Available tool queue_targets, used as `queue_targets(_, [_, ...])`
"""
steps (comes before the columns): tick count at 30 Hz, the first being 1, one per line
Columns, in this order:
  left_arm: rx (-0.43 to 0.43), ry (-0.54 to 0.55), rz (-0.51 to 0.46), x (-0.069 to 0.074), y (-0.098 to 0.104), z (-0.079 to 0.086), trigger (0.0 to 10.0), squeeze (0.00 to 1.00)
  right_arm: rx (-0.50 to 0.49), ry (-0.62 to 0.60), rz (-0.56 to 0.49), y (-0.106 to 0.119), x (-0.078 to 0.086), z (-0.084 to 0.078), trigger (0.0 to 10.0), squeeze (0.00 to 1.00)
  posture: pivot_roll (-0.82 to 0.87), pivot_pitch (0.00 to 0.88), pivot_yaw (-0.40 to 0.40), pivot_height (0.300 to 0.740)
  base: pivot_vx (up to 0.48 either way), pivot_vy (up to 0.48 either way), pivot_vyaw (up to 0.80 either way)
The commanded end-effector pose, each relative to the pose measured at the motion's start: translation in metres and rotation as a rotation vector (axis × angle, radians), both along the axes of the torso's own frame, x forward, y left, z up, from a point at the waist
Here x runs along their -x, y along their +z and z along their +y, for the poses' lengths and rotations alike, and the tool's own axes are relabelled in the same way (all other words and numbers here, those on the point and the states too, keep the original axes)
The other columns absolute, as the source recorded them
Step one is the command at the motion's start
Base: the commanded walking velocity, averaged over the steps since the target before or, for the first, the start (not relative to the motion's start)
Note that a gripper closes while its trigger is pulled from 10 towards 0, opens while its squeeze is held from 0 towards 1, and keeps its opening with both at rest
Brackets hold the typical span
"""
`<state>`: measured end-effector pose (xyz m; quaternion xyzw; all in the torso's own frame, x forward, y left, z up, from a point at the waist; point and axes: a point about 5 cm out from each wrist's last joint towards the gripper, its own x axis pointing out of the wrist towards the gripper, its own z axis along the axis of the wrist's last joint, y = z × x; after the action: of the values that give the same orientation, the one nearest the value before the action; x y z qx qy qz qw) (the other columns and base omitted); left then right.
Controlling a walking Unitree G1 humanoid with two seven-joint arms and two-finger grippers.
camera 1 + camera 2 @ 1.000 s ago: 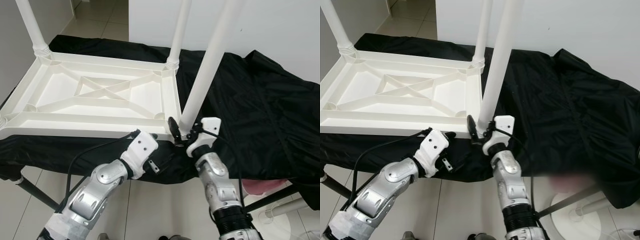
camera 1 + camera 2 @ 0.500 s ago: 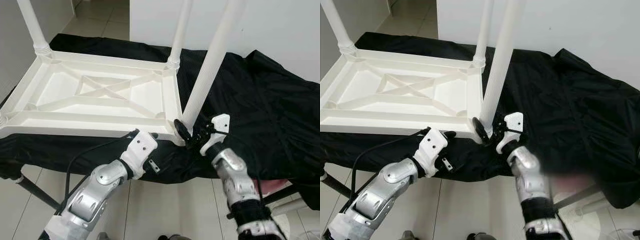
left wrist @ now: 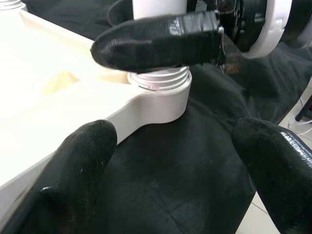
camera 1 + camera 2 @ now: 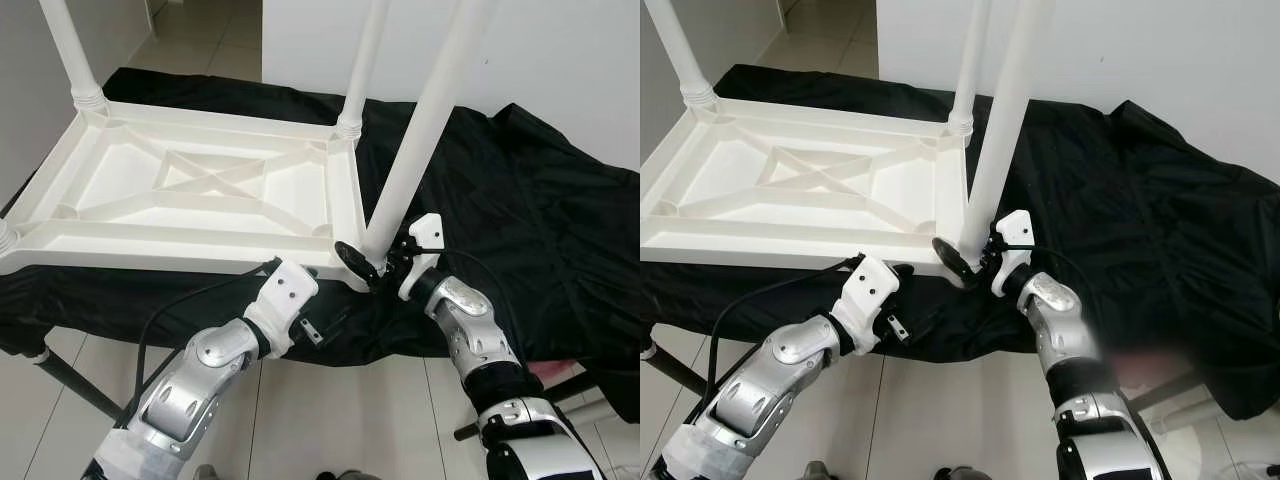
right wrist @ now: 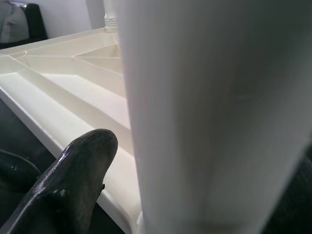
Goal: Building children table
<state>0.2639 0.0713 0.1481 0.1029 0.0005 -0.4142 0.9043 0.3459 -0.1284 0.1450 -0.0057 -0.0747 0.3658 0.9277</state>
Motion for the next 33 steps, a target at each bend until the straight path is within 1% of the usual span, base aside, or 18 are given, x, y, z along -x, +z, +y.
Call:
queue_targets(1, [-0.003, -0.01, 0.0, 0.0, 0.002, 0.0, 10.0, 0.0, 0.02, 0.009, 0.007, -0.004, 0.0, -0.001, 9.1, 0.0, 0.09, 0.071, -0.127, 0.74, 0.0, 0.0, 0.0])
queue_targets(2, [-0.004, 0.002, 0.001, -0.001, 0.003, 0.001, 10.0, 0.0, 0.017, 0.022, 0.007, -0.004, -0.002, 0.001, 5.0, 0.0, 0.1, 0.068, -0.127, 0.74, 0.0, 0.0, 0.0])
queue_targets(3, [-0.006, 0.006, 0.003, -0.001, 0.003, 0.001, 10.0, 0.0, 0.025, 0.023, 0.009, -0.005, -0.003, 0.001, 3.4, 0.0, 0.1, 0.065, -0.131, 0.74, 0.0, 0.0, 0.0])
queue_targets(4, [-0.006, 0.006, 0.003, -0.001, 0.003, 0.001, 10.0, 0.0, 0.025, 0.023, 0.009, -0.005, -0.003, 0.001, 3.4, 0.0, 0.1, 0.065, -0.131, 0.74, 0.0, 0.0, 0.0])
queue_targets(5, [-0.007, 0.008, 0.004, -0.002, 0.002, 0.001, 10.0, 0.0, 0.03, 0.023, 0.011, -0.006, -0.003, 0.002, 0.0, 0.0, 0.1, 0.065, -0.131, 0.74, 0.0, 0.0, 0.0])
queue_targets(14, [-0.001, 0.036, 0.004, -0.001, 0.003, 0.004, 10.0, 0.0, 0.006, 0.021, 0.035, -0.012, -0.001, 0.004, 0.0, 0.0, 0.12, 0.063, -0.145, 0.74, 0.0, 0.0, 0.0])
queue_targets(15, [-0.001, 0.035, 0.004, 0.0, 0.004, 0.003, 10.0, 0.0, -0.007, 0.006, 0.037, -0.012, -0.001, 0.003, 9.7, 0.0, 0.13, 0.064, -0.144, 0.74, 0.0, 0.0, 0.0])
queue_targets(16, [-0.001, 0.035, 0.004, 0.001, 0.004, 0.003, 10.0, 0.0, -0.026, -0.007, 0.035, -0.011, -0.001, 0.001, 10.0, 0.0, 0.13, 0.065, -0.146, 0.74, 0.0, 0.0, 0.0])
queue_targets(17, [-0.001, 0.036, 0.004, 0.001, 0.004, 0.003, 10.0, 0.0, -0.049, -0.022, 0.034, -0.01, -0.001, 0.0, 10.0, 0.0, 0.13, 0.065, -0.147, 0.74, 0.0, 0.0, 0.0])
queue_targets(19, [-0.004, 0.049, 0.001, -0.001, 0.005, 0.005, 10.0, 0.0, -0.115, -0.115, 0.021, -0.005, -0.003, -0.002, 10.0, 0.0, 0.14, 0.066, -0.147, 0.74, 0.0, 0.0, 0.0])
queue_targets(20, [-0.004, 0.052, 0.0, -0.001, 0.006, 0.006, 10.0, 0.0, -0.127, -0.139, 0.017, -0.003, -0.003, -0.003, 10.0, 0.0, 0.14, 0.066, -0.147, 0.74, 0.0, 0.0, 0.0])
queue_targets(22, [-0.004, 0.054, 0.0, -0.002, 0.006, 0.007, 10.0, 0.0, -0.133, -0.152, 0.015, -0.002, -0.003, -0.003, 10.0, 0.0, 0.14, 0.066, -0.147, 0.74, 0.0, 0.0, 0.0])
queue_targets(24, [-0.004, 0.056, 0.004, -0.002, 0.005, 0.006, 10.0, 0.0, -0.112, -0.237, -0.008, -0.003, -0.001, -0.001, 10.0, 0.0, 0.13, 0.073, -0.143, 0.74, 0.0, 0.0, 0.0])
queue_targets(26, [-0.004, 0.056, 0.004, -0.002, 0.005, 0.006, 10.0, 0.0, -0.112, -0.237, -0.008, -0.003, -0.001, -0.001, 10.0, 0.0, 0.13, 0.073, -0.143, 0.74, 0.0, 0.0, 0.0])
queue_targets(27, [-0.005, 0.056, 0.003, -0.001, 0.005, 0.006, 10.0, 0.0, -0.106, -0.261, -0.005, -0.003, -0.001, -0.001, 10.0, 0.0, 0.13, 0.073, -0.143, 0.74, 0.0, 0.0, 0.0])
queue_targets(30, [-0.004, 0.047, 0.008, 0.0, 0.005, 0.005, 10.0, 0.0, -0.137, -0.495, 0.046, -0.009, 0.003, 0.003, 10.0, 0.0, 0.12, 0.071, -0.136, 0.74, 0.0, 0.0, 0.0])
queue_targets(32, [-0.003, 0.045, 0.011, 0.0, 0.005, 0.005, 10.0, 0.0, -0.161, -0.612, 0.081, -0.013, 0.007, 0.004, 10.0, 0.0, 0.11, 0.069, -0.132, 0.74, 0.0, 0.0, 0.0])
queue_targets(33, [-0.003, 0.044, 0.012, 0.0, 0.005, 0.004, 10.0, 0.0, -0.164, -0.648, 0.094, -0.014, 0.009, 0.005, 10.0, 0.0, 0.11, 0.069, -0.132, 0.74, 0.0, 0.0, 0.0])
